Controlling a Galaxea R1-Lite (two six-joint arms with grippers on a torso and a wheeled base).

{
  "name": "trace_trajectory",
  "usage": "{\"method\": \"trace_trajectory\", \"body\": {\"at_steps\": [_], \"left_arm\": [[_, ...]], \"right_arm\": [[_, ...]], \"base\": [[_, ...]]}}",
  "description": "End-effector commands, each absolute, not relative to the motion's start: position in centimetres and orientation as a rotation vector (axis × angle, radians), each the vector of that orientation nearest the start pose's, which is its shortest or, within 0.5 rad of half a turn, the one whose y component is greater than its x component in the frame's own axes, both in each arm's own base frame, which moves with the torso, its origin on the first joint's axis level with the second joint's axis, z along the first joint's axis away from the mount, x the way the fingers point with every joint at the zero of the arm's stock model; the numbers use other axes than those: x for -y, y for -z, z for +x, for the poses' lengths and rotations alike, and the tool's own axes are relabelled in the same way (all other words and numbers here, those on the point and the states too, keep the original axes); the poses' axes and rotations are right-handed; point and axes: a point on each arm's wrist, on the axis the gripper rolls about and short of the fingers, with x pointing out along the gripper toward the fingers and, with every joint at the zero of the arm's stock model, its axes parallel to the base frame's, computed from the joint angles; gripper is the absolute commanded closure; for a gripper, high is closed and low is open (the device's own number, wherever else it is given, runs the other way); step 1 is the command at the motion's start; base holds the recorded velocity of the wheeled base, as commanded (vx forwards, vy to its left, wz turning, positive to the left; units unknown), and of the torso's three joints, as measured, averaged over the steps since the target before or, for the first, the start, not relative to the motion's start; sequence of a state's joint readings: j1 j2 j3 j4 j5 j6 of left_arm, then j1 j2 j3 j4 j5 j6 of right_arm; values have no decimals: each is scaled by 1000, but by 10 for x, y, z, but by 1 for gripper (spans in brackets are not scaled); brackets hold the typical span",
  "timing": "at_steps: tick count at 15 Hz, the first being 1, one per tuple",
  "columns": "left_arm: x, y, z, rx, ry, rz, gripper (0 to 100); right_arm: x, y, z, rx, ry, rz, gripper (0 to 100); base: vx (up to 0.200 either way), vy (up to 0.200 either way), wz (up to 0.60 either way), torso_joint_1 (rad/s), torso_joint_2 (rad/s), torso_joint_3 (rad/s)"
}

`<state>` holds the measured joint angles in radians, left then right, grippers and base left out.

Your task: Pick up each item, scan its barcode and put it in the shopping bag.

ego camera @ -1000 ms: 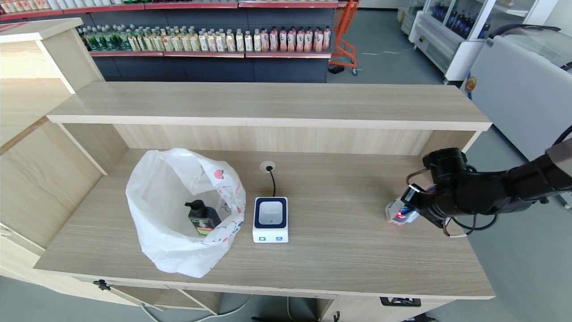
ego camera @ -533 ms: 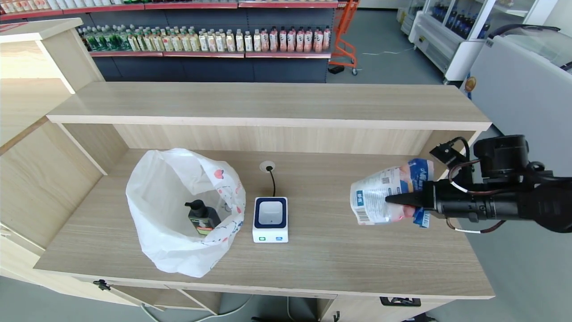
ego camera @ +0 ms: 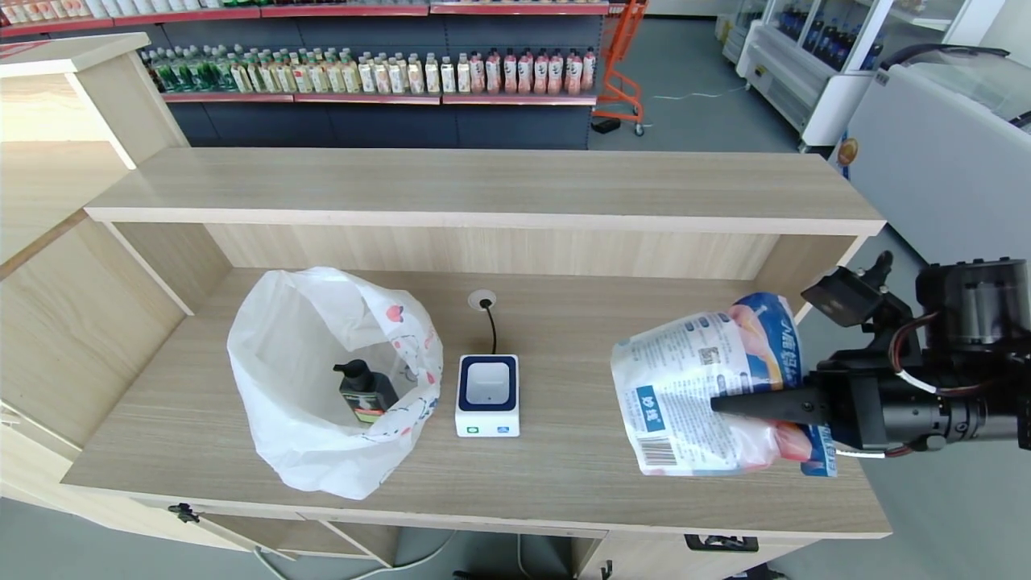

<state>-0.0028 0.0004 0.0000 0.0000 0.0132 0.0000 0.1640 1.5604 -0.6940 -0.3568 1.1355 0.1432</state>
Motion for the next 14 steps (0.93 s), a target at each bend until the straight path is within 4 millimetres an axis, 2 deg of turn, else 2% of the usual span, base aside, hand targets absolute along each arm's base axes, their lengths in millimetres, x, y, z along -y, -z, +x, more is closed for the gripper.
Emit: {"method": "trace_trajectory", "body": {"at_steps": [1, 5, 8, 14], "left_arm": [[0, -75, -23, 0, -11, 0, 0], [0, -75, -23, 0, -11, 0, 0], [0, -75, -23, 0, -11, 0, 0], [0, -75, -23, 0, -11, 0, 0]], "right_arm": [[-67, -176, 229, -575, -1272, 367, 100], [-79, -184, 220, -601, -1322, 395, 100], [-90, -183, 215, -615, -1371, 379, 100], [-94, -180, 214, -628, -1347, 368, 100]], "base": [[0, 0, 0, 0, 0, 0], [0, 0, 0, 0, 0, 0], [0, 0, 0, 0, 0, 0], [0, 0, 0, 0, 0, 0]]}}
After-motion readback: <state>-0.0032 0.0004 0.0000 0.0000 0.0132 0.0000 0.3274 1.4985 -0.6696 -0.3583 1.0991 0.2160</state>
